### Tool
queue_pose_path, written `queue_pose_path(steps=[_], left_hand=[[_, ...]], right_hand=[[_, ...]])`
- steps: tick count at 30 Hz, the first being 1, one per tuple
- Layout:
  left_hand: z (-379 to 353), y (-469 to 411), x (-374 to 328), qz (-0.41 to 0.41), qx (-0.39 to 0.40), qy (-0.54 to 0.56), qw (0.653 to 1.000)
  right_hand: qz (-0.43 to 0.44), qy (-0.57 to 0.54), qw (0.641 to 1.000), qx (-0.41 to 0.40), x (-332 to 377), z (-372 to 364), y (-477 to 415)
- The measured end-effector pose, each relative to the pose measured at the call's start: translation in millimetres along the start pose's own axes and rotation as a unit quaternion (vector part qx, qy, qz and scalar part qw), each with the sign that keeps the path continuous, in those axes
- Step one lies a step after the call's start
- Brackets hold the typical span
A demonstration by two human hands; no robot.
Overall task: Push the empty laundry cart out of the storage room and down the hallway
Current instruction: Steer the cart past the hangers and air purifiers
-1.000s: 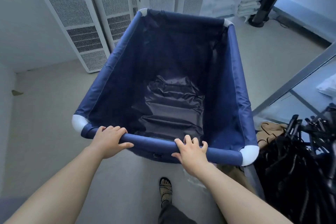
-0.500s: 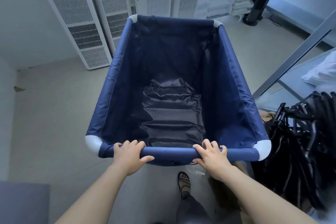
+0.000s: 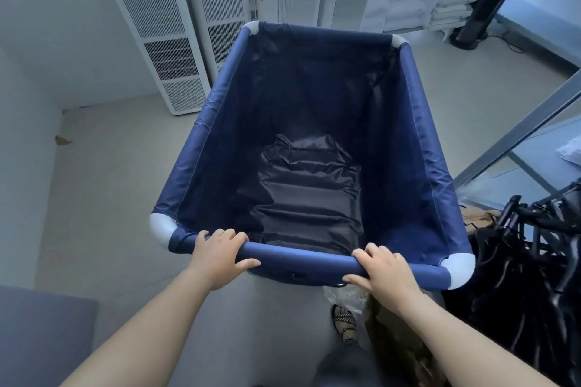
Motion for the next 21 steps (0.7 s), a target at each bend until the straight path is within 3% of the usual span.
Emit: queue_pose_path(steps=[4,9,21], left_hand=[[-0.6,-15.3,-0.8,-0.004,-0.067,0.017,0.998],[12.9,-66.2,-2.2,0.025,-0.105,0.03,0.994],[34.7,-208.9,-3.1,0.104,-0.111,0.013,0.988]], right_hand=[[0.095,0.001,0.991,-0.094,-5.1,5.4,-18.0],[0.116,-0.015,0.979,-0.169,-24.7,10.7,-62.4],[0.039,-0.093,0.992,-0.072,-72.9,-2.8,-205.4]])
Point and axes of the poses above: each hand's wrist, its own y-axis away from the middle knuckle, its own z-axis out of the back of the hand, x = y × z, the point moved 6 cm from there along -y, towards the middle knuckle, and after that the axes turned 11 degrees about -x, right-handed, at the moved point
